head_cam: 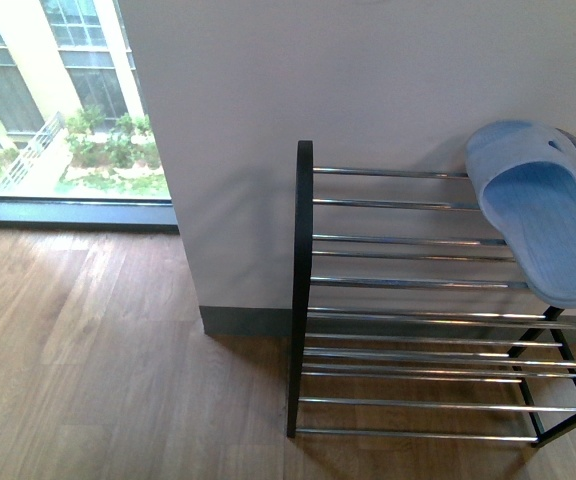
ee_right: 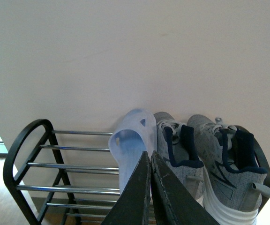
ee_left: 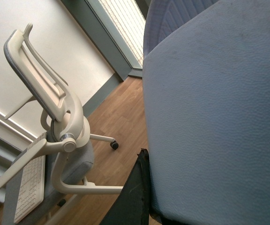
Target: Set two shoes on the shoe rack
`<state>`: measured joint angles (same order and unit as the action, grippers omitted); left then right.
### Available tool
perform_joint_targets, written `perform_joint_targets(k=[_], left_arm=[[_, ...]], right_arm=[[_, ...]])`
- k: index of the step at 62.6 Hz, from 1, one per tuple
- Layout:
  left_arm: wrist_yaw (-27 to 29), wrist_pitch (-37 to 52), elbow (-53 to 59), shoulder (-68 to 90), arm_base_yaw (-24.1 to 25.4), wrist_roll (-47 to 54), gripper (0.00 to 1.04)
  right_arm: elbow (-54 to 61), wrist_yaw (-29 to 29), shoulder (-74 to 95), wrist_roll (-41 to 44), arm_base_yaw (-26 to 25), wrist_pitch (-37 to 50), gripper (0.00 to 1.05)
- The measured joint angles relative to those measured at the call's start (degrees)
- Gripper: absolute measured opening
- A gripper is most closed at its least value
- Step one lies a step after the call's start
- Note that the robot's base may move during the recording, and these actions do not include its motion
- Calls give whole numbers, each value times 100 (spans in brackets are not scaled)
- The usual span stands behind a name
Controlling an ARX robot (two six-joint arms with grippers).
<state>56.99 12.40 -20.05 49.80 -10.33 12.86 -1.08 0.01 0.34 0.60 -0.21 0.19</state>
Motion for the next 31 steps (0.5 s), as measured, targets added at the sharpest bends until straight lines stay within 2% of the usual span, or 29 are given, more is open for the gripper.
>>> perform_joint_targets(k=[11, 16, 22, 27, 31], left_arm=[[2, 0, 0, 0, 0, 2, 2], [2, 0, 0, 0, 0, 0, 2], [2, 0, 0, 0, 0, 0, 2], [9, 0, 0, 0, 11, 0, 2], [9, 0, 0, -2, 9, 0, 2]], right_arm=[[0, 0, 0, 0, 0, 0, 31], [0, 0, 0, 0, 0, 0, 50], [0, -2, -2, 0, 0, 0, 64], [0, -22, -4, 0, 0, 0, 81], [0, -22, -4, 0, 0, 0, 92]])
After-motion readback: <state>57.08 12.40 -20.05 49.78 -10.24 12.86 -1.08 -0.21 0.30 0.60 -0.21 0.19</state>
